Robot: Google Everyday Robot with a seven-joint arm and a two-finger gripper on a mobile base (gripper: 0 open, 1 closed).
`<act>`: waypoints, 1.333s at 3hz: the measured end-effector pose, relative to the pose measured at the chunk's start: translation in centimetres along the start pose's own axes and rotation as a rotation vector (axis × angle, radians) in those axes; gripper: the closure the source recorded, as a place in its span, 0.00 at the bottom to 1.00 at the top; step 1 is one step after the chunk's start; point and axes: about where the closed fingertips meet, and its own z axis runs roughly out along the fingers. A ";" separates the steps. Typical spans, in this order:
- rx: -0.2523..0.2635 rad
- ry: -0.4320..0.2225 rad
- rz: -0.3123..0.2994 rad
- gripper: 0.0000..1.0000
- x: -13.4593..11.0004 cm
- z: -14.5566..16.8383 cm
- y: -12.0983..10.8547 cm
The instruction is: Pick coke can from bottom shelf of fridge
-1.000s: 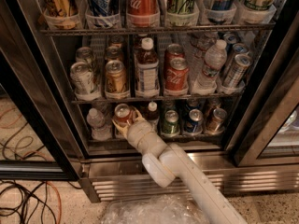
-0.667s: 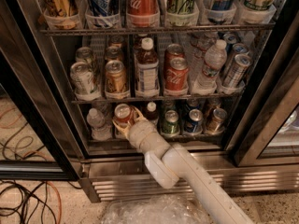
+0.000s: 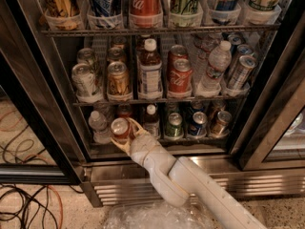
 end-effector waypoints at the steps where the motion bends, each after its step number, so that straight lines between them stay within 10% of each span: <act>1: -0.082 0.008 0.010 1.00 -0.4 -1.5 2.5; 4: -0.322 0.015 0.158 1.00 -3.1 -6.0 9.7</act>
Offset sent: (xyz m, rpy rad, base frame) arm -0.0951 0.0262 -0.0055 0.0495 0.1894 0.2895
